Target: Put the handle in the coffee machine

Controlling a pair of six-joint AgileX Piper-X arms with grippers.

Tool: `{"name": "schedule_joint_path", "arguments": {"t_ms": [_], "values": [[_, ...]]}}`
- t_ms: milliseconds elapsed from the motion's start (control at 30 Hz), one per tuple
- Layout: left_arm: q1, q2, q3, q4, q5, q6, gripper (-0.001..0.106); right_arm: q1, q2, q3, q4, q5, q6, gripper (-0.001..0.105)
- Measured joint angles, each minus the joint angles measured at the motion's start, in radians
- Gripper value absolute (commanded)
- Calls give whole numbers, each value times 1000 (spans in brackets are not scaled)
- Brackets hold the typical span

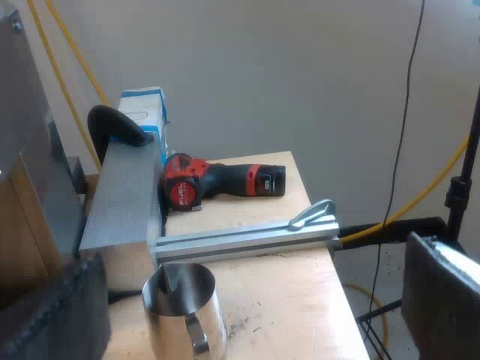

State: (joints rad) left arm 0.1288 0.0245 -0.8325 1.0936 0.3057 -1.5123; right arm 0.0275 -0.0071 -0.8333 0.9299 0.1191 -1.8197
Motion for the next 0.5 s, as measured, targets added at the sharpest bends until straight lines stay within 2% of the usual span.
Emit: {"name": "schedule_joint_path", "arguments": {"t_ms": [200,467,500], "values": [[0,-37,36,153,0,7,86,0,0,15,90,1,0,81],[0,-38,39,193,0,30,86,0,0,23,98,1,0,81],[0,-38,36,239,8,30,86,0,0,24,98,1,0,81]]}}
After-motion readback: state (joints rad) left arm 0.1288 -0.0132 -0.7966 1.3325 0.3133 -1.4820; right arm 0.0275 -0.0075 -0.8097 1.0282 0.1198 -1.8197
